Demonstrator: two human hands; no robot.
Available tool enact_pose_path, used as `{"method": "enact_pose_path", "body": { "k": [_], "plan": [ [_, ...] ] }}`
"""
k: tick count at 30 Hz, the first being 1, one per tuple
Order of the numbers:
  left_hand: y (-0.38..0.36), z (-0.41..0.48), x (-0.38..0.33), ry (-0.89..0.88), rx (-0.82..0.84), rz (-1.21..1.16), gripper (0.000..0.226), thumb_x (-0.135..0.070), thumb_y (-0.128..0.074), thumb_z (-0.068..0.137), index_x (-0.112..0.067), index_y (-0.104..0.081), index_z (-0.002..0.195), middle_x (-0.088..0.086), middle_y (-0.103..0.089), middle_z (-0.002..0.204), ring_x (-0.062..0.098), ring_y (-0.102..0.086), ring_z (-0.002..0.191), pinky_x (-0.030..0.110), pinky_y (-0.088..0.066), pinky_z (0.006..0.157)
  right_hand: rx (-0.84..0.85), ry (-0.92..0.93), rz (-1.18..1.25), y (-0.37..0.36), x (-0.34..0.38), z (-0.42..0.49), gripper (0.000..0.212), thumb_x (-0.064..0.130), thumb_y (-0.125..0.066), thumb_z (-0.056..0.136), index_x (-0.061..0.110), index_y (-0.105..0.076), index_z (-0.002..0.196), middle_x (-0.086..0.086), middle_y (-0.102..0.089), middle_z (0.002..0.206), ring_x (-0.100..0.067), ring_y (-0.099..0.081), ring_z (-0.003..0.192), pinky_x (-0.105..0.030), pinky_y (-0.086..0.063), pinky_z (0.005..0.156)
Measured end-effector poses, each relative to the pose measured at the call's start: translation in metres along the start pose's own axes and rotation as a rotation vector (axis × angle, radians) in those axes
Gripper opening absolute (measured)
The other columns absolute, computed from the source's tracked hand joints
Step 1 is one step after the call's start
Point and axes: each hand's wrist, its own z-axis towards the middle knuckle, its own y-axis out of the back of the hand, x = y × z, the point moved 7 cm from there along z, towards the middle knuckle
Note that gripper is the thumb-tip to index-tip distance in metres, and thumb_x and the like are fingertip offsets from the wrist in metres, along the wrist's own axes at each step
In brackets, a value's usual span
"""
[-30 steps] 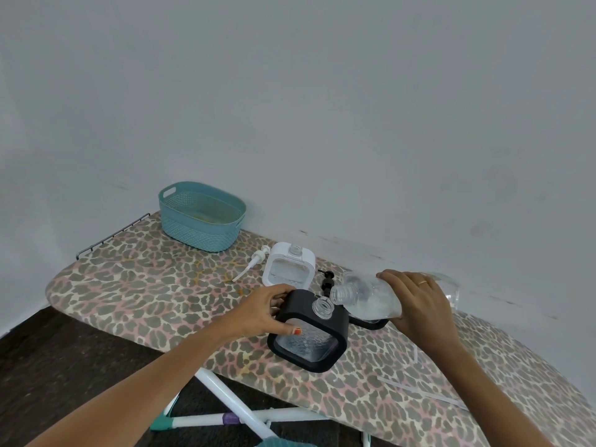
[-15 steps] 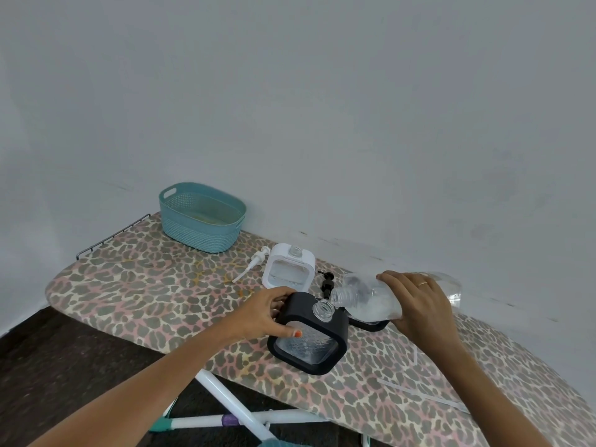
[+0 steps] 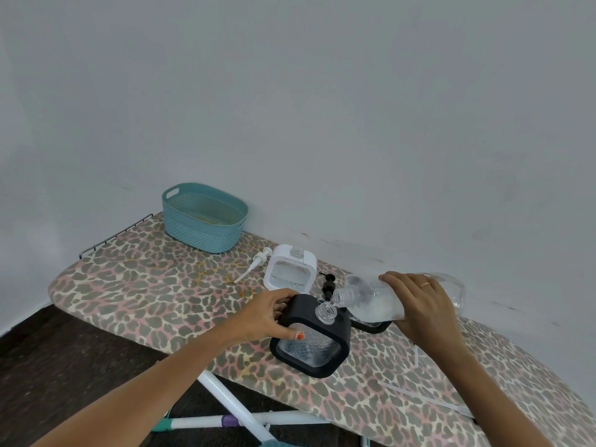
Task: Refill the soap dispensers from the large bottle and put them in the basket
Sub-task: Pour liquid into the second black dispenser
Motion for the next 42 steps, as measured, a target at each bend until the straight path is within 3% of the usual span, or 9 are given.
{"method": "enact_pose_path", "body": {
  "k": [42],
  "plan": [
    [-0.0008,0.0008,0.0045,0.019,-0.002,-0.004,0.053,-0.015,-0.083,0.064,-0.037,-0.056,0.105,-0.017,-0.062,0.110,-0.003,-0.058,0.105,0.011,-0.047,0.083,0.015,0.008,-0.018,0.0027,-0.0026,-0.0002,0.059,0.001,-0.090,0.035,0.005,-0.070,0.091,-0.009,-0.073,0.090,-0.027,-0.070,0.073,-0.037,-0.054,0.066]
  ]
}}
